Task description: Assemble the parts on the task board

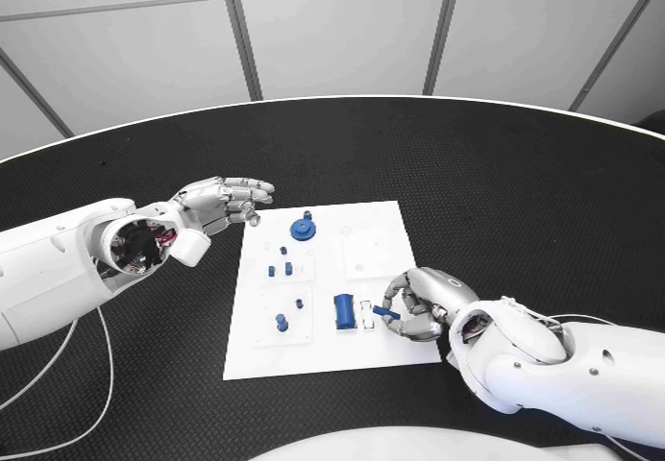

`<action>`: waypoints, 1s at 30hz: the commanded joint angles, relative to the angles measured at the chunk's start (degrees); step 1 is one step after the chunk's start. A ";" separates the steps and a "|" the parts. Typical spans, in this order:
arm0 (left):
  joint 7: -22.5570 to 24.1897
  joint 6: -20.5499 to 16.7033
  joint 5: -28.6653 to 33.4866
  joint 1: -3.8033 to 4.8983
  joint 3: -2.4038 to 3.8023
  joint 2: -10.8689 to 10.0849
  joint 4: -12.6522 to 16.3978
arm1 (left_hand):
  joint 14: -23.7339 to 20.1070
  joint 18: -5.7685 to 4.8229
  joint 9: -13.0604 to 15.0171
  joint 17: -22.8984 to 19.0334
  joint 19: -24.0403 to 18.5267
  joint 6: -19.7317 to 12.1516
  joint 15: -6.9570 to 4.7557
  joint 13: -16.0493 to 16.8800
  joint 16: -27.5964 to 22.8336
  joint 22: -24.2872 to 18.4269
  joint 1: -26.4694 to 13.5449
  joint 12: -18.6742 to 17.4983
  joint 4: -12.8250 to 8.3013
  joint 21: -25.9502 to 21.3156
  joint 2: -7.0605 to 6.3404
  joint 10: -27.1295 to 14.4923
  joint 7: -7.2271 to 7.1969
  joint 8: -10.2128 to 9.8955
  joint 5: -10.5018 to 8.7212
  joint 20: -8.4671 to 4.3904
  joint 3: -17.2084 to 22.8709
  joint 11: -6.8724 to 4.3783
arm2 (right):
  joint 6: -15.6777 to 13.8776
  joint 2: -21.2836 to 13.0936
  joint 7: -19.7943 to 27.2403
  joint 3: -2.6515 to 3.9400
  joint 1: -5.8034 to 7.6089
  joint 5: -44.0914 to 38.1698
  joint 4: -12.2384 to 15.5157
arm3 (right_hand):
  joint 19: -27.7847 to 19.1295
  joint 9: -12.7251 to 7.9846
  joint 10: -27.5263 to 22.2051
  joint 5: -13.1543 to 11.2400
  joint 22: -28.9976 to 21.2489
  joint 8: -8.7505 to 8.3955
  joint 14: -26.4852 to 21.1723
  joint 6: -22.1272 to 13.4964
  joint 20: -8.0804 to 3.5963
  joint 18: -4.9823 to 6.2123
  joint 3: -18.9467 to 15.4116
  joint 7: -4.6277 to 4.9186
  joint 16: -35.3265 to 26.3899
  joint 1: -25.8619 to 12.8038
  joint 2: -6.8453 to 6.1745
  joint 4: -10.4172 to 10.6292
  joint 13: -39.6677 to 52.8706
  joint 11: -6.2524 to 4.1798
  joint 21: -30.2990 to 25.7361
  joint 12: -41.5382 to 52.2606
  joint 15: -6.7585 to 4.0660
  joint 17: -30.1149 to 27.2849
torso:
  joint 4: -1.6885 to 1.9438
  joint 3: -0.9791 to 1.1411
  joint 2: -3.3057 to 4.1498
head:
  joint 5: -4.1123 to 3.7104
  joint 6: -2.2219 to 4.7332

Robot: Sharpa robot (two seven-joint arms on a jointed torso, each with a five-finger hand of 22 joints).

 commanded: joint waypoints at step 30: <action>-0.55 -0.01 0.00 0.02 0.01 -0.04 0.31 | -0.43 0.55 0.06 -0.12 -0.40 0.25 0.12 -0.11 -0.27 -0.09 0.00 -0.33 0.13 -0.34 0.55 -0.01 0.11 -0.37 0.06 0.11 -0.23 0.31 | 2.69 5.57 -0.87 0.38 0.07 3.00 -5.46 | 5.34 4.29 2.82 1.11 14.00 2.11 5.77 2.35 -0.79 -0.94 -3.28 -1.06 0.46 -7.98 0.38 4.35 9.60 -1.00 1.08 1.43 -0.79 13.75 | -0.07 0.11 -0.05 | 0.33 -0.36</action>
